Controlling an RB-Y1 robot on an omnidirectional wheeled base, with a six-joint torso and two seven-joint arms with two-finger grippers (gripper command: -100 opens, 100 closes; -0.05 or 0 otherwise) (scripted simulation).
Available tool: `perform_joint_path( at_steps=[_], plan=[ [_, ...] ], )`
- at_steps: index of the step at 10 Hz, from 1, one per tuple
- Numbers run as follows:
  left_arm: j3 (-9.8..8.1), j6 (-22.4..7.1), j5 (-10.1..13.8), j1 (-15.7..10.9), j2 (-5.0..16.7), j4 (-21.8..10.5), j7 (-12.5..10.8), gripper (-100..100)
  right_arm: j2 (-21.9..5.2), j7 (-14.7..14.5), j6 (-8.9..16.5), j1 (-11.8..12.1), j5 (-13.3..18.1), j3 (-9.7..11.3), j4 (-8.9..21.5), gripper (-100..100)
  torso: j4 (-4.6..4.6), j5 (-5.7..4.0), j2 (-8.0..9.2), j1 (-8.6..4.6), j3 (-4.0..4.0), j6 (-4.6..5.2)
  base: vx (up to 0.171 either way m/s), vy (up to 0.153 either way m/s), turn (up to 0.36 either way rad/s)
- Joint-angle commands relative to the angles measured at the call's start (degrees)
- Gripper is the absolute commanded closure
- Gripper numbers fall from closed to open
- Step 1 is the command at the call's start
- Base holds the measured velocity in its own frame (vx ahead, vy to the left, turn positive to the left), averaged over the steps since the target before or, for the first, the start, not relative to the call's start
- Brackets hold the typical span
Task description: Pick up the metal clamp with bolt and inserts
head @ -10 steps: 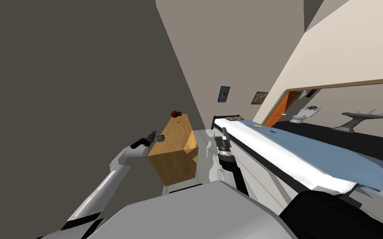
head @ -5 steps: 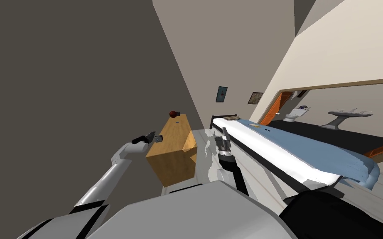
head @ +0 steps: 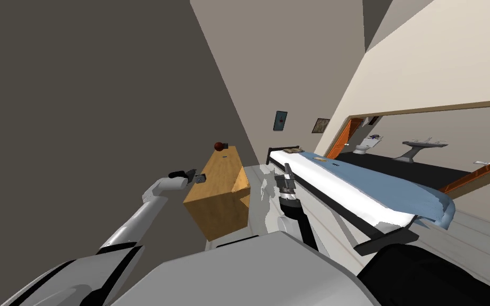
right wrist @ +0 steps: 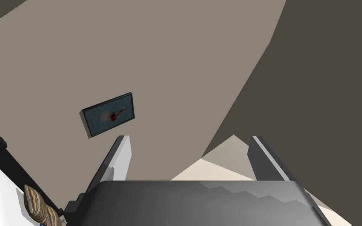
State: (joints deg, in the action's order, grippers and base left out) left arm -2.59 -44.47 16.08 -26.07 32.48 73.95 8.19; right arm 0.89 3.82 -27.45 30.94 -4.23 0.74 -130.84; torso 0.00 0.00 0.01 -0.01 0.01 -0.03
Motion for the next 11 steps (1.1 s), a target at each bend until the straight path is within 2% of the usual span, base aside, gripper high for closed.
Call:
perform_joint_path(
  at_steps=[1,2,3,4,5,6,7,8,9,10,11],
  plan=[
    [0.02,-2.9,0.6,-1.9,0.7,-2.8,0.3,-100,0.0,0.0,0.0,0.0,0.0,0.0,0.0,0,0.0,0.0,0.0,0.0,0.0,0.0,-0.003,0.001,-0.079],
    [0.05,-4.6,1.8,-4.2,2.0,-4.5,0.9,-100,0.0,0.0,0.0,0.0,0.0,0.0,0.0,0,-0.01,0.01,0.0,0.01,0.0,-0.02,-0.002,-0.001,-0.142],
    [0.05,-6.0,1.8,-4.8,2.0,-6.7,0.9,-100,0.0,0.0,0.0,0.0,0.0,0.0,0.0,0,0.0,0.0,-0.02,0.0,-0.01,0.01,0.0,0.003,-0.058],
    [0.05,-6.8,1.8,-4.8,2.0,-6.7,0.9,-100,0.0,0.0,0.0,0.0,0.0,0.0,0.0,0,-0.01,0.01,-0.01,0.02,-0.01,-0.04,0.0,0.001,0.025],
    [0.1,-8.9,2.9,-7.5,3.3,-9.2,1.5,-100,0.0,0.0,0.0,0.0,0.0,0.0,0.0,0,-0.01,0.02,-0.01,0.02,-0.01,-0.05,0.002,-0.002,-0.115],
    [0.1,-10.4,2.9,-7.7,3.3,-10.4,1.5,-100,0.0,0.0,0.0,0.0,0.0,0.0,0.0,0,0.0,0.0,-0.02,0.0,-0.01,0.0,0.003,0.003,-0.078],
    [0.1,-10.4,2.9,-7.7,3.3,-10.7,1.5,-100,0.0,0.0,0.0,0.0,0.0,0.0,0.0,0,-0.01,0.01,-0.02,0.01,-0.02,-0.04,0.0,0.0,0.0],
    [0.17,-13.1,4.1,-10.4,4.5,-13.0,2.1,-100,0.0,0.0,0.0,0.0,0.0,0.0,0.0,0,-0.01,0.02,-0.01,0.03,-0.01,-0.05,0.004,0.001,-0.088],
    [0.17,-13.9,4.1,-10.5,4.5,-14.3,2.1,-100,0.0,0.0,0.0,0.0,0.0,0.0,0.0,0,-0.01,0.0,-0.03,0.01,-0.01,-0.01,0.006,0.005,-0.077],
    [0.26,-15.9,5.2,-13.1,5.6,-16.4,2.6,-100,0.0,0.0,0.0,0.0,0.0,0.0,0.0,0,-0.02,0.02,-0.03,0.02,-0.02,-0.04,0.011,0.003,-0.126],
    [0.26,-17.2,5.2,-13.2,5.6,-18.4,2.6,-100,0.0,0.0,0.0,0.0,0.0,0.0,0.0,0,-0.01,0.01,-0.05,0.01,-0.03,-0.01,0.008,0.001,-0.056]
  ],
)
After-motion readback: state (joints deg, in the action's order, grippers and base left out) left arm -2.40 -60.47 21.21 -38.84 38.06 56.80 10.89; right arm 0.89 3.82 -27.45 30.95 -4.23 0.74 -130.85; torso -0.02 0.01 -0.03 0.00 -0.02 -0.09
